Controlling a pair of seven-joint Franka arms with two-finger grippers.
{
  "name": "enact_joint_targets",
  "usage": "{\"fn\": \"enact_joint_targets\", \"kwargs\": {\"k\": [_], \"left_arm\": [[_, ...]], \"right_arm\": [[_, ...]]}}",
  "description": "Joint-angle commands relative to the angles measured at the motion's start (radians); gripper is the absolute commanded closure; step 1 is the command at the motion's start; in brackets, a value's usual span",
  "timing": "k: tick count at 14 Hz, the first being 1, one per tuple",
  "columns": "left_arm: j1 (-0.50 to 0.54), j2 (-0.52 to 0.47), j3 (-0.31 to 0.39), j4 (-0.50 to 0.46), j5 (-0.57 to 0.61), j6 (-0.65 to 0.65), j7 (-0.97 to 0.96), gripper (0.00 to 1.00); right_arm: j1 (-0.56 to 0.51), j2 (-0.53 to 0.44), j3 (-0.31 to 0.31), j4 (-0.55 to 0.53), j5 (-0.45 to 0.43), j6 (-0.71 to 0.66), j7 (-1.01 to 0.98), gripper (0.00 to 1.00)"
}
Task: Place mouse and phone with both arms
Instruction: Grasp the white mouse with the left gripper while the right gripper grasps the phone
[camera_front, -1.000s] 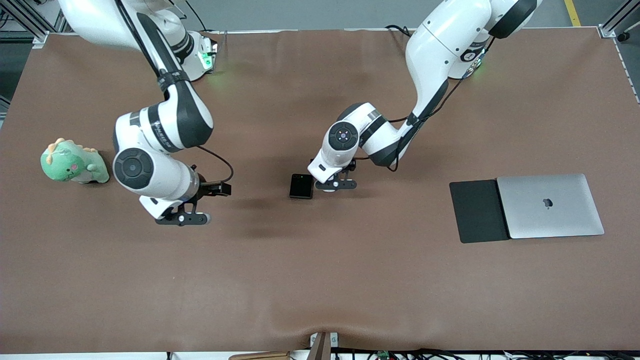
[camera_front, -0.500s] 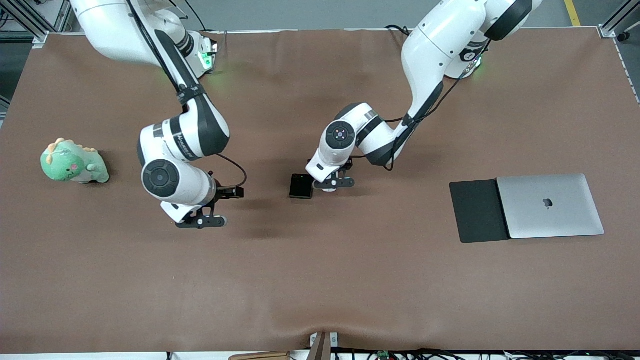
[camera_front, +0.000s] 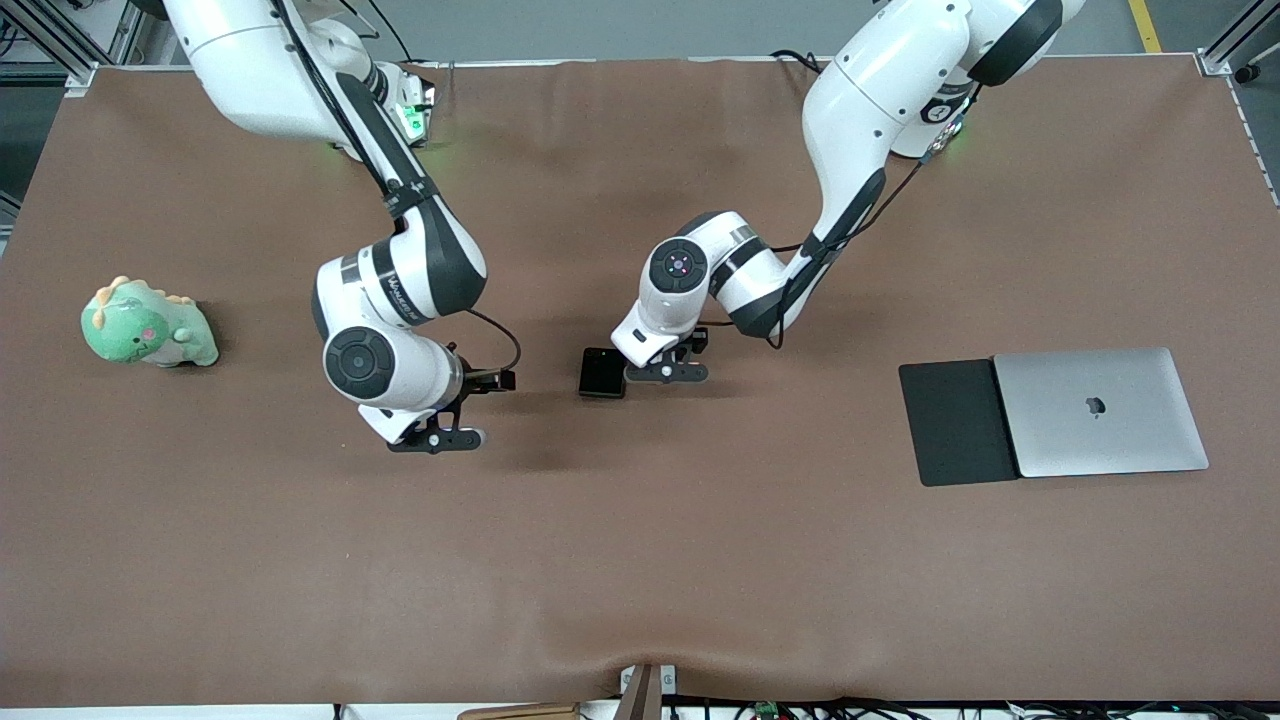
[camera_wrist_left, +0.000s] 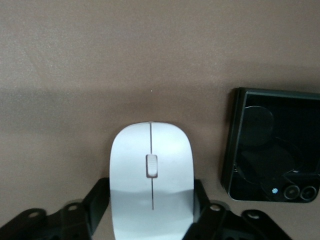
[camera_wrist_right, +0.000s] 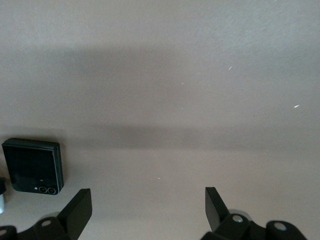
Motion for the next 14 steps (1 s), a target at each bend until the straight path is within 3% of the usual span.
{"fn": "enact_joint_targets", "kwargs": {"k": [1,2,4,9,14], "left_arm": [[-0.004,0.013,0.002,0.016,0.029,0.018,-0.028,0.45],[-0.001,0.010,0.002,0.016,0.030,0.018,-0.027,0.52],[0.004,0.004,0.002,0.014,0.030,0.016,-0.028,0.56],[0.076,-0.078,0.001,0.004,0.032,-0.051,-0.010,0.55],[0.236,-0.197,-0.010,-0.010,0.035,-0.187,0.123,0.53]], "right_arm": [[0.029,0.033,-0.008,0.034,0.012,0.002,0.015,0.00],[0.042,0.042,-0.008,0.034,0.010,0.020,0.016,0.00],[0.065,0.053,-0.008,0.034,0.009,0.045,0.041,0.00],[0.127,0.094,-0.008,0.077,0.002,0.062,0.229,0.00],[0.192,0.136,-0.008,0.096,0.007,0.188,0.305,0.00]]}}
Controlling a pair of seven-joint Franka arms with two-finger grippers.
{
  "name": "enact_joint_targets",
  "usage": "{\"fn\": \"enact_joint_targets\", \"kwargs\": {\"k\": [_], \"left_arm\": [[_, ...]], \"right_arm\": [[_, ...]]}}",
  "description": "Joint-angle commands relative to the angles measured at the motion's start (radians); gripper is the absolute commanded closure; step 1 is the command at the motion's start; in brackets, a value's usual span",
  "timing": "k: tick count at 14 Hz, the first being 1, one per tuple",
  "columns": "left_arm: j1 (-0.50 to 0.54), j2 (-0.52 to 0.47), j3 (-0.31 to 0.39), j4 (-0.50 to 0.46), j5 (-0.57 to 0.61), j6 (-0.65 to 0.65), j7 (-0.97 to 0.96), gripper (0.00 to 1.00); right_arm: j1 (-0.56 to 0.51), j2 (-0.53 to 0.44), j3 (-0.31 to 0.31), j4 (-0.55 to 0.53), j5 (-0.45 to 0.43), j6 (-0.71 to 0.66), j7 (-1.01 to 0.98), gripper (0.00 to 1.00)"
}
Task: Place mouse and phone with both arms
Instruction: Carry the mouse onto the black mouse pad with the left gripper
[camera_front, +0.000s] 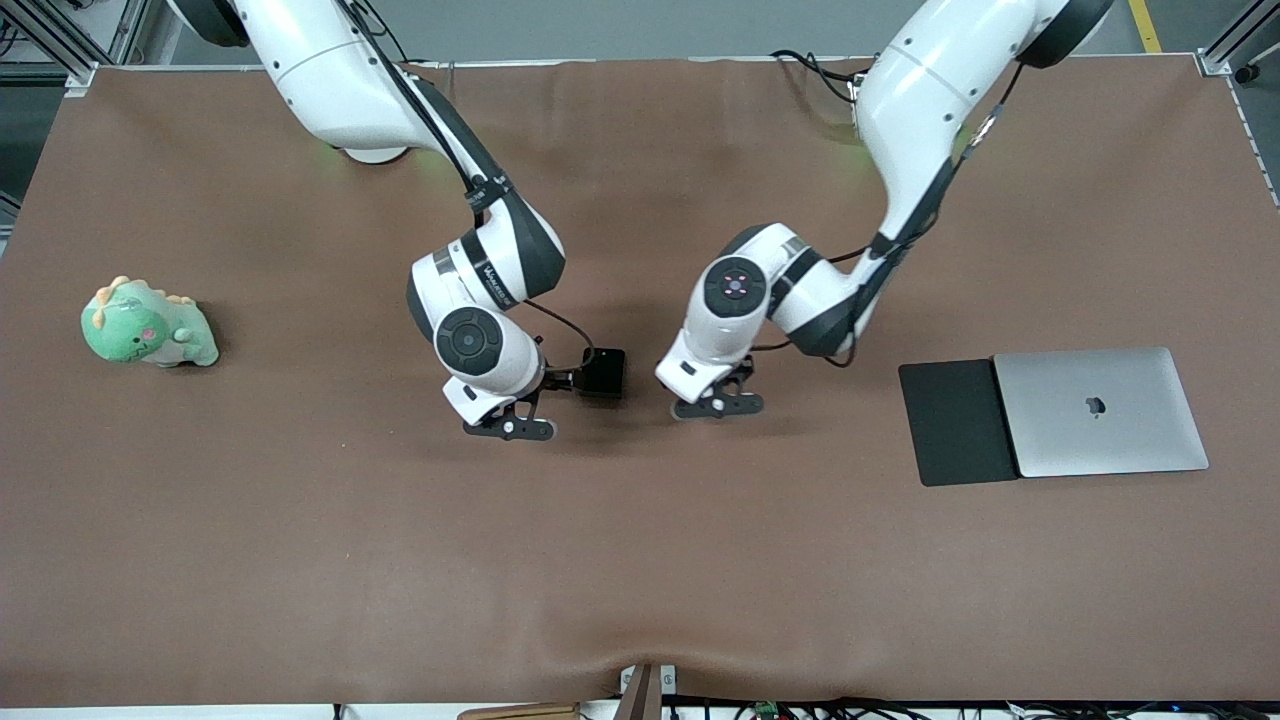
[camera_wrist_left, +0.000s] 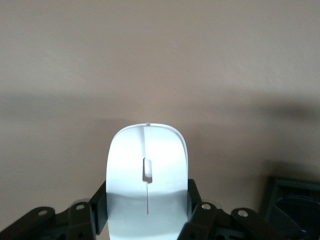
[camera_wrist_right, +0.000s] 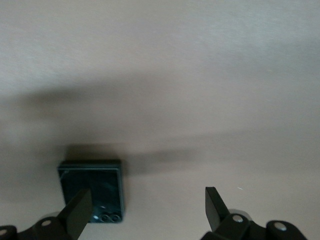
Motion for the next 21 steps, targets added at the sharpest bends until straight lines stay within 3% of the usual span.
{"fn": "enact_joint_targets", "kwargs": {"k": [1,5,13,16,21], "left_arm": [[0.109,-0.088,-0.016,-0.047,0.023,-0.076,0.084,0.53],[0.302,-0.106,-0.016,-0.087,0.023,-0.084,0.283,0.53],[0.579,-0.100,-0.015,-0.210,0.027,-0.040,0.539,0.53],[0.622,-0.085,-0.015,-0.256,0.025,0.041,0.593,0.52],[0.625,-0.048,-0.007,-0.256,0.062,0.069,0.596,0.50]], "right_arm": [[0.057,0.045,-0.009,0.036,0.006,0.066,0.048,0.00],[0.101,0.092,-0.009,0.059,0.003,0.086,0.066,0.00],[0.138,0.126,-0.013,0.050,-0.011,0.157,0.129,0.00],[0.138,0.128,-0.013,0.045,-0.016,0.155,0.157,0.00],[0.155,0.149,-0.015,0.047,-0.030,0.160,0.215,0.00]]}}
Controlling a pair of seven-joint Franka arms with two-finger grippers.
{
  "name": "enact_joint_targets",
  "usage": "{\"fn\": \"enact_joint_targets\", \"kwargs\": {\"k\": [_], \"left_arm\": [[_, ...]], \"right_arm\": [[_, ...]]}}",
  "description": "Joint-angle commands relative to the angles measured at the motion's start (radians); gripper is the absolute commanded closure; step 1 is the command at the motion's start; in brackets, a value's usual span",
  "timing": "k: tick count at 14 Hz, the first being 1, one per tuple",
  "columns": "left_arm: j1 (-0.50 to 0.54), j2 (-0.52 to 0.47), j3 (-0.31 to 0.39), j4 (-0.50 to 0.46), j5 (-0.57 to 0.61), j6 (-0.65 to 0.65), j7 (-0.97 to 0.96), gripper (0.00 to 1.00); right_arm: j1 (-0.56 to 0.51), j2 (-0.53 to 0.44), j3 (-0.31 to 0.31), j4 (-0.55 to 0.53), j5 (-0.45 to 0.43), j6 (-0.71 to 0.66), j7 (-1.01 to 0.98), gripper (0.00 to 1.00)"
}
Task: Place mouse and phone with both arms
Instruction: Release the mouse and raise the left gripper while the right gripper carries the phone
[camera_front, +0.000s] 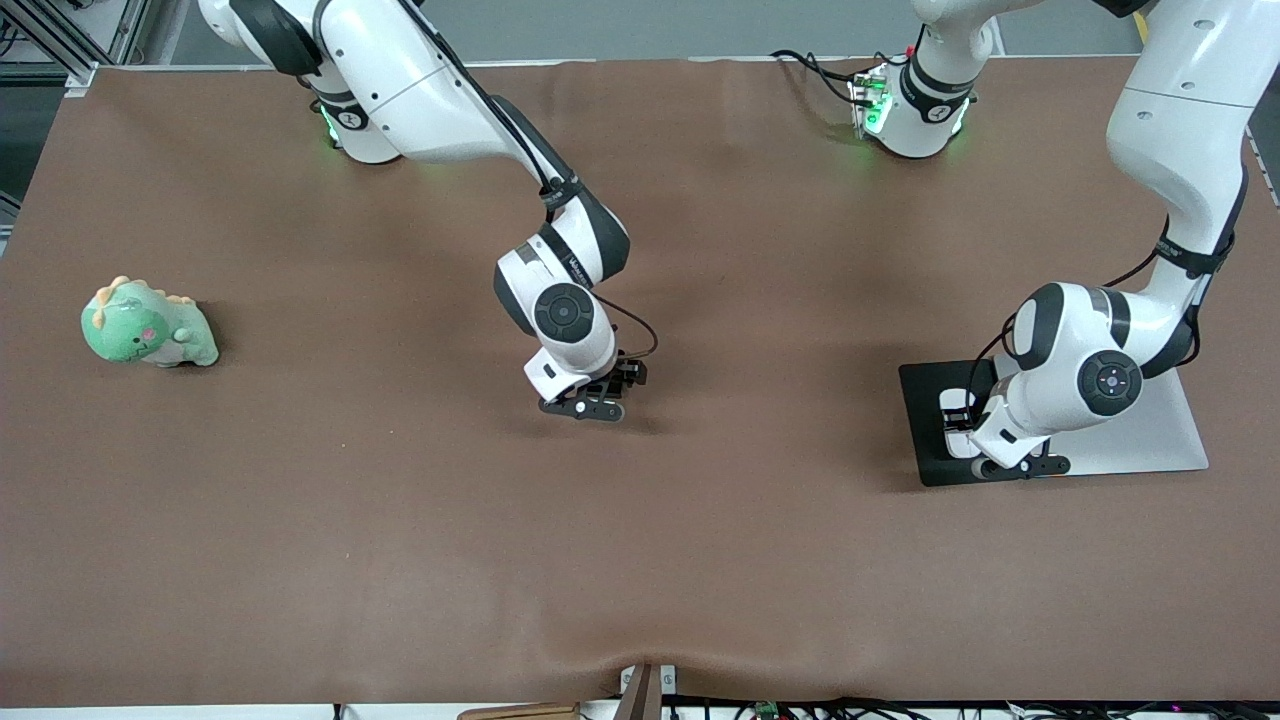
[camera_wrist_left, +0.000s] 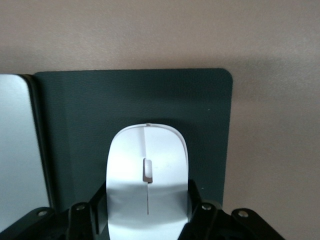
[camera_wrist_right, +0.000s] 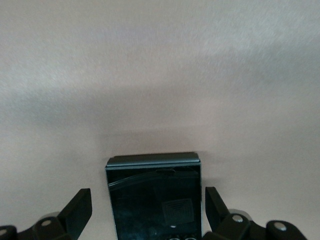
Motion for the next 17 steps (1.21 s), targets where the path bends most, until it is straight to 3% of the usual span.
{"fn": "enact_joint_targets", "kwargs": {"k": [1,5,7,8,9,10,11,13,14,17], "left_arm": [[0.008,0.008,-0.006,-0.006,0.052,0.023,0.001,0.50],[0.027,0.021,-0.006,-0.004,0.054,0.025,0.001,0.47],[0.027,0.031,-0.006,-0.006,0.054,0.039,0.001,0.40],[0.027,0.034,-0.006,-0.004,0.054,0.040,-0.001,0.26],[0.028,0.034,-0.006,-0.003,0.054,0.040,-0.004,0.00],[0.027,0.030,-0.006,0.000,0.054,0.039,-0.002,0.00],[0.025,0.022,-0.008,0.003,0.054,0.030,-0.001,0.00],[0.027,-0.049,-0.015,0.005,0.048,-0.004,-0.001,0.00],[0.022,-0.097,-0.023,0.018,0.037,-0.054,-0.001,0.00],[0.027,-0.143,-0.099,0.177,0.017,-0.272,-0.011,0.00]], "right_arm": [[0.014,0.018,-0.011,0.018,-0.039,0.003,0.032,0.00],[0.010,0.036,-0.011,0.024,-0.060,0.018,0.032,0.00],[0.002,0.050,-0.011,0.027,-0.060,0.047,0.032,0.00],[0.002,0.056,-0.011,0.027,-0.060,0.069,0.032,0.00],[0.002,0.057,-0.010,0.027,-0.057,0.072,0.032,0.02],[0.000,0.056,-0.010,0.027,-0.053,0.070,0.032,0.35],[0.000,0.053,-0.010,0.027,-0.053,0.070,0.031,0.56],[-0.003,0.036,-0.011,0.027,-0.050,0.058,0.028,0.85],[-0.010,0.024,-0.010,0.027,-0.049,0.049,0.026,0.97],[-0.047,-0.028,-0.011,0.029,-0.056,-0.011,0.014,1.00]]}}
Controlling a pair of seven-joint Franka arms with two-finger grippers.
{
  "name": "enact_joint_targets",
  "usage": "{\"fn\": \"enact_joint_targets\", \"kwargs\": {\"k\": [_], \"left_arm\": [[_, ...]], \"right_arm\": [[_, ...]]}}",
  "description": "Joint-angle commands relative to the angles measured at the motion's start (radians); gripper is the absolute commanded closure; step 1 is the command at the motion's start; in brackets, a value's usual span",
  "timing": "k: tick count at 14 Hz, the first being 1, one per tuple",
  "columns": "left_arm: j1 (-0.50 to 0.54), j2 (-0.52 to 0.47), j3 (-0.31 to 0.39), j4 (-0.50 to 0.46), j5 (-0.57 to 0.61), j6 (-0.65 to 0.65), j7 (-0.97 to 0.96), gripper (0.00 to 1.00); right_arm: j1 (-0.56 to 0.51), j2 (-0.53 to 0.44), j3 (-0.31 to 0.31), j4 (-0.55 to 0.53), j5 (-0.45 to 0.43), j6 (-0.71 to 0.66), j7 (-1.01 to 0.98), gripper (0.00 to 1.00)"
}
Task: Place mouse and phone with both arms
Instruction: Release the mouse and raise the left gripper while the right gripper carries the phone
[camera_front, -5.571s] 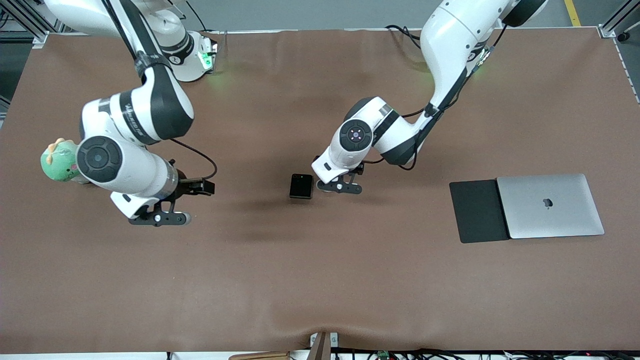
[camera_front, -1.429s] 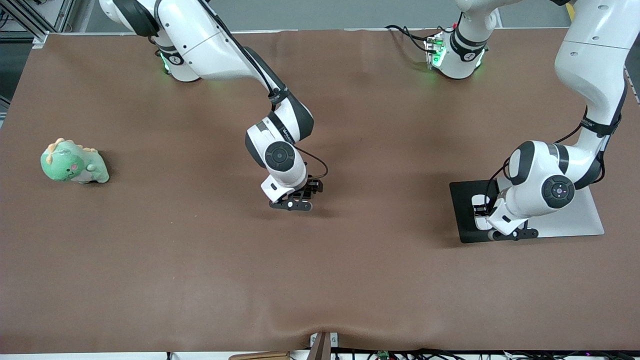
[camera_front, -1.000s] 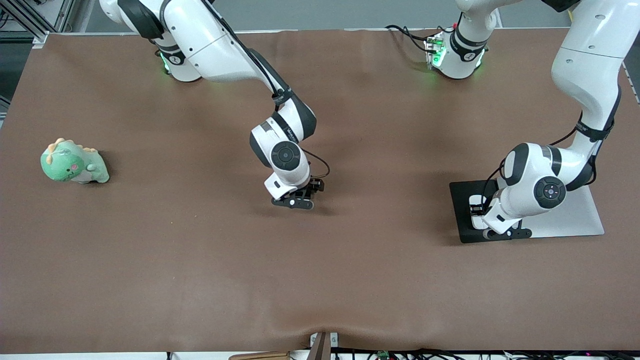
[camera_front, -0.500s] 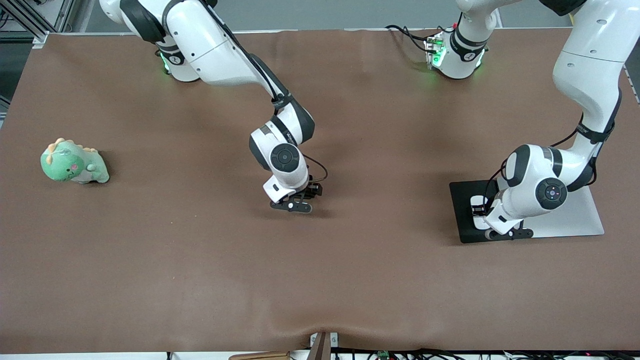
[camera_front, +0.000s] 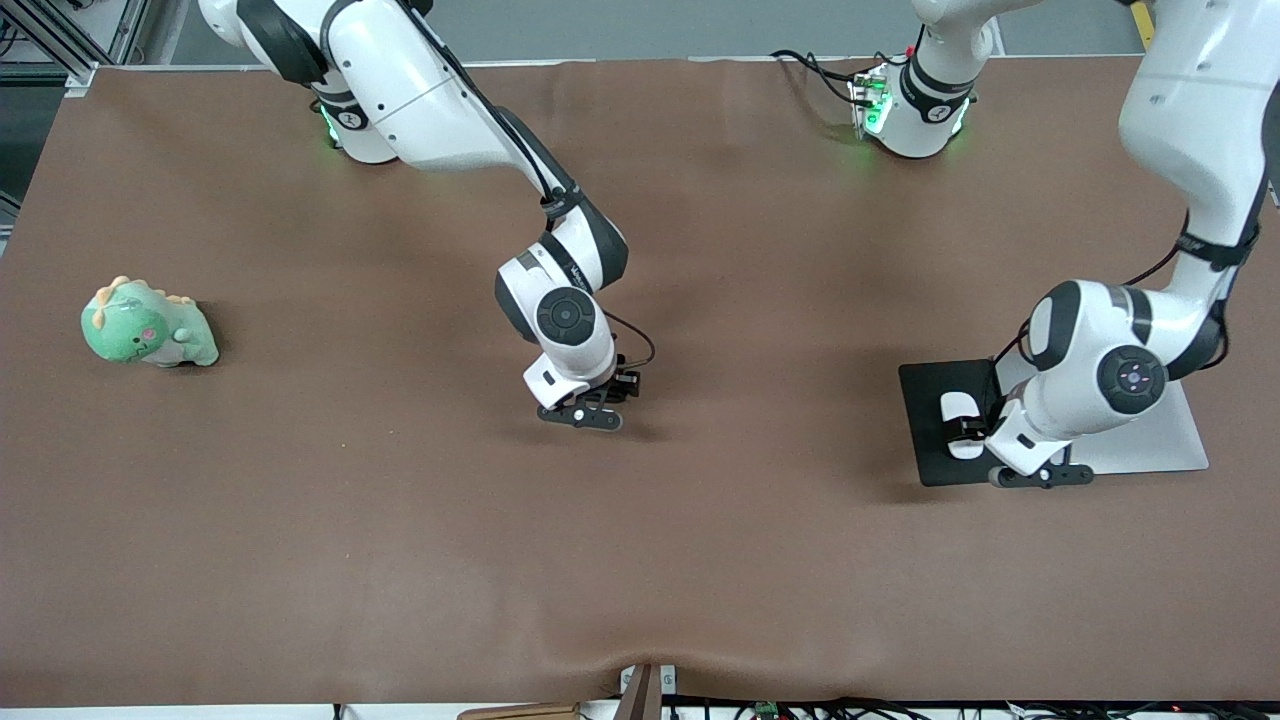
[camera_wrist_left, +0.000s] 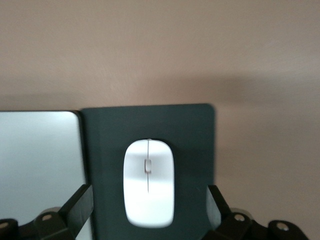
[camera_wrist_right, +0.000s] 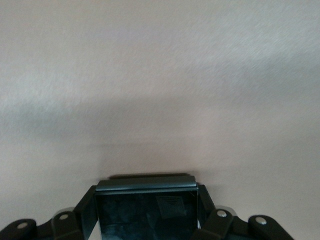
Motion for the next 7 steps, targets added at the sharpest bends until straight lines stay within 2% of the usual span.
{"fn": "enact_joint_targets", "kwargs": {"k": [1,4,7], "left_arm": [[0.008,-0.058,-0.047,0.148,-0.014,-0.210,-0.003,0.00],[0.010,-0.111,-0.051,0.289,-0.039,-0.367,0.003,0.00],[0.013,-0.209,-0.051,0.314,-0.065,-0.421,0.004,0.00]], "right_arm": [[-0.055,-0.083,0.012,0.001,-0.015,-0.066,-0.007,1.00],[-0.132,-0.163,0.012,-0.008,-0.013,-0.185,-0.102,1.00],[-0.247,-0.226,0.012,-0.045,-0.013,-0.260,-0.224,1.00]]}}
